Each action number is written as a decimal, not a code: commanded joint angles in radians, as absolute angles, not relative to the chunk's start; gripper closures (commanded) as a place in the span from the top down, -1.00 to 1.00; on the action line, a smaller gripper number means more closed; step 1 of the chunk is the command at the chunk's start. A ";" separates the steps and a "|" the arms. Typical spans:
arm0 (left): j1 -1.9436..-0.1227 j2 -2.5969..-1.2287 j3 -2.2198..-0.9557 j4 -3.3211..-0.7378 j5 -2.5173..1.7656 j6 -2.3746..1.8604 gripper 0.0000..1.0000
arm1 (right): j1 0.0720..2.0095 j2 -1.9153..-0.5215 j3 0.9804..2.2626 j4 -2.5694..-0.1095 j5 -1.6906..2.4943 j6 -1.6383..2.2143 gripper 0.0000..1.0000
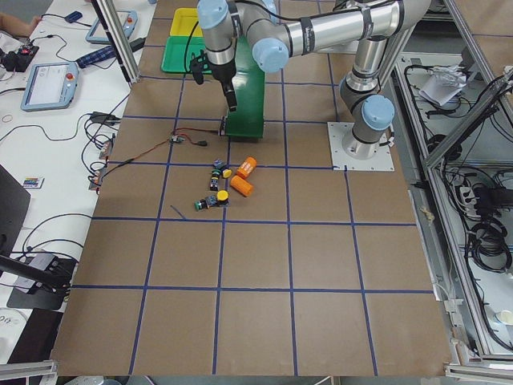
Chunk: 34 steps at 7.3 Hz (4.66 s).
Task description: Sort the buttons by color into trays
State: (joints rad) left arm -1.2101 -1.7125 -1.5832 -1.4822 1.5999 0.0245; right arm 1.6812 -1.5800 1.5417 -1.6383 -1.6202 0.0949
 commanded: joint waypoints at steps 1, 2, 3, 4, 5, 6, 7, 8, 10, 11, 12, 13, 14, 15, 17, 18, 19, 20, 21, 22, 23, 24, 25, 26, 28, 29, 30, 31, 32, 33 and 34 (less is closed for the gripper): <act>-1.114 -1.784 -1.711 -1.303 1.601 0.051 1.00 | 1.681 -1.580 1.542 -1.638 -1.621 0.095 1.00; -1.109 -1.784 -1.777 -1.257 1.601 0.042 1.00 | 1.681 -1.580 1.542 -1.638 -1.621 0.095 1.00; -1.108 -1.767 -1.866 -1.142 1.606 0.008 1.00 | 1.681 -1.580 1.542 -1.638 -1.620 0.095 1.00; -1.091 -1.785 -1.949 -1.003 1.609 -0.071 1.00 | 1.681 -1.580 1.542 -1.638 -1.621 0.095 1.00; -1.050 -1.796 -2.017 -0.921 1.608 -0.147 1.00 | 1.681 -1.580 1.542 -1.638 -1.621 0.095 1.00; -1.025 -1.807 -2.060 -0.846 1.609 -0.153 1.00 | 1.681 -1.580 1.542 -1.638 -1.621 0.095 1.00; -1.025 -1.828 -2.078 -0.841 1.606 -0.202 1.00 | 1.681 -1.580 1.542 -1.638 -1.621 0.095 1.00; -1.025 -1.853 -2.074 -0.838 1.602 -0.227 1.00 | 1.681 -1.580 1.542 -1.638 -1.621 0.095 1.00; -1.025 -1.890 -2.069 -0.836 1.598 -0.285 0.63 | 1.680 -1.580 1.542 -1.638 -1.621 0.094 1.00; -1.023 -1.896 -2.068 -0.838 1.592 -0.287 -0.13 | 1.680 -1.578 1.542 -1.638 -1.621 0.094 1.00; -1.022 -1.888 -2.066 -0.848 1.554 -0.297 -0.77 | 1.680 -1.578 1.542 -1.638 -1.621 0.094 1.00; -1.028 -1.858 -2.066 -0.867 1.519 -0.337 -1.00 | 1.680 -1.580 1.542 -1.637 -1.621 0.094 1.00; -1.041 -1.826 -2.050 -0.899 1.511 -0.416 -1.00 | 1.680 -1.580 1.542 -1.637 -1.623 0.094 1.00; -1.057 -1.800 -2.005 -0.981 1.506 -0.483 -1.00 | 1.681 -1.582 1.542 -1.632 -1.623 0.098 1.00; -1.150 -1.778 -1.828 -1.220 1.505 -0.614 -1.00 | 1.681 -1.591 1.540 -1.618 -1.624 0.100 1.00; -1.237 -1.761 -1.818 -1.250 1.500 -0.746 -1.00 | 1.681 -1.591 1.539 -1.611 -1.609 0.100 1.00; -1.318 -1.755 -1.839 -1.244 1.503 -0.862 -1.00 | 1.680 -1.589 1.540 -1.609 -1.574 0.100 1.00; -1.365 -1.762 -1.861 -1.230 1.503 -0.961 -1.00 | 1.681 -1.588 1.540 -1.611 -1.572 0.100 1.00; -1.388 -1.770 -1.880 -1.220 1.503 -1.015 -1.00 | 1.681 -1.585 1.540 -1.611 -1.575 0.098 1.00; -1.397 -1.782 -1.908 -1.195 1.503 -1.056 -1.00 | 1.681 -1.585 1.540 -1.611 -1.577 0.100 1.00; -1.399 -1.795 -1.916 -1.134 1.505 -1.074 -0.61 | 1.681 -1.583 1.540 -1.614 -1.578 0.100 1.00; -1.399 -1.807 -1.924 -1.084 1.506 -1.084 0.85 | 1.683 -1.580 1.540 -1.621 -1.575 0.098 1.00; -1.414 -1.801 -1.928 -1.080 1.502 -1.074 1.00 | 1.681 -1.580 1.540 -1.620 -1.580 0.097 1.00; -1.416 -1.763 -1.910 -1.100 1.520 -1.028 1.00 | 1.681 -1.582 1.540 -1.614 -1.582 0.097 1.00; -1.358 -1.707 -1.891 -1.138 1.525 -0.683 1.00 | 1.681 -1.582 1.540 -1.612 -1.582 0.095 1.00; -1.250 -1.709 -1.887 -1.138 1.519 -0.497 1.00 | 1.681 -1.582 1.540 -1.612 -1.580 0.095 1.00; -1.121 -1.732 -1.878 -1.135 1.514 -0.192 1.00 | 1.683 -1.582 1.542 -1.614 -1.580 0.095 1.00; -1.033 -1.759 -1.876 -1.120 1.516 -0.032 1.00 | 1.683 -1.580 1.542 -1.618 -1.580 0.095 1.00; -0.996 -1.787 -1.867 -1.103 1.523 0.133 1.00 | 1.683 -1.580 1.542 -1.618 -1.578 0.095 1.00; -0.982 -1.817 -1.856 -1.073 1.576 0.378 1.00 | 1.683 -1.580 1.542 -1.620 -1.577 0.095 1.00; -0.962 -1.838 -1.859 -1.059 1.616 0.494 1.00 | 1.683 -1.580 1.542 -1.620 -1.577 0.095 1.00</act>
